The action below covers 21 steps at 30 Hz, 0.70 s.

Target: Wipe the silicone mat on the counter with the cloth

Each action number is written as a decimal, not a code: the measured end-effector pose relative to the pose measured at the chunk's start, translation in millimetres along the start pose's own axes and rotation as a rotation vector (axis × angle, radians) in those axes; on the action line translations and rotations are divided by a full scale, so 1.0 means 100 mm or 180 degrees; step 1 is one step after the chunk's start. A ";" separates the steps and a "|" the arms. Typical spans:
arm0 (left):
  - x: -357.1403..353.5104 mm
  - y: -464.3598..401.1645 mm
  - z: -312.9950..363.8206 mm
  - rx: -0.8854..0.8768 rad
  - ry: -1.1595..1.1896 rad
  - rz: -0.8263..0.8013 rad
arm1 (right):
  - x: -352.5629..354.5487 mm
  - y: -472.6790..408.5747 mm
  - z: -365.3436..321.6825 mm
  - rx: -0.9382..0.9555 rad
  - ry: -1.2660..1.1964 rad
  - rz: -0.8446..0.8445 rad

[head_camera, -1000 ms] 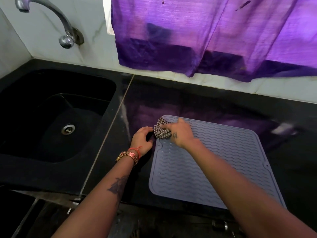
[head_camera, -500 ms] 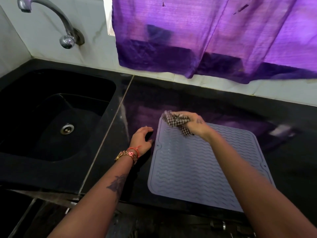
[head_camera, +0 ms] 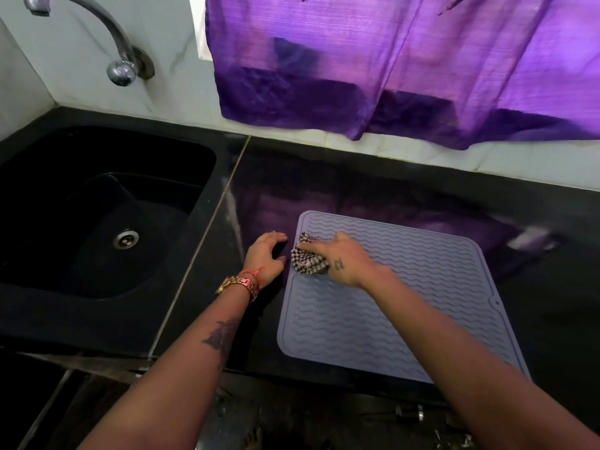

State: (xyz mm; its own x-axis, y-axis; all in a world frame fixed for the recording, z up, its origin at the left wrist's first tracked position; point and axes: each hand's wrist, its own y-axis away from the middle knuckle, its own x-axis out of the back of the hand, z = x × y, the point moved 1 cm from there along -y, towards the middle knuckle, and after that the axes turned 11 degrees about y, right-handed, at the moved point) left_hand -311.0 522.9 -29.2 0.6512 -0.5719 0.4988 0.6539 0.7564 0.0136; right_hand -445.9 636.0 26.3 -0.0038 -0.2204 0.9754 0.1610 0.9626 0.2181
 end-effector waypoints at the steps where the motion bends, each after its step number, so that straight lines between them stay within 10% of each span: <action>1: 0.00 0.00 0.01 -0.0008 -0.0003 -0.0007 | -0.01 0.04 -0.04 0.0064 0.0047 0.0056; 5: 0.00 0.00 0.01 -0.0009 -0.0004 -0.0016 | -0.11 0.14 -0.10 0.0314 0.0107 0.0064; 10: 0.00 -0.01 0.00 -0.0010 -0.0016 -0.0018 | 0.05 0.26 0.13 -0.0313 -0.1682 0.0413; 15: -0.01 0.00 0.01 -0.0004 0.0069 0.0025 | -0.16 0.29 -0.13 -0.0238 -0.0168 0.0304; 21: -0.03 0.02 0.04 -0.0123 -0.0109 -0.0005 | -0.18 0.31 -0.19 0.0067 -0.0333 0.0423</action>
State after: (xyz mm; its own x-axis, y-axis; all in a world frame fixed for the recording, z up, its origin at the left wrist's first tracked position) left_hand -312.9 527.3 -27.3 0.6371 -0.5615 0.5280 0.6697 0.7424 -0.0186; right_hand -422.0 666.7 14.6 -0.0867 -0.0744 0.9934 0.1461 0.9855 0.0866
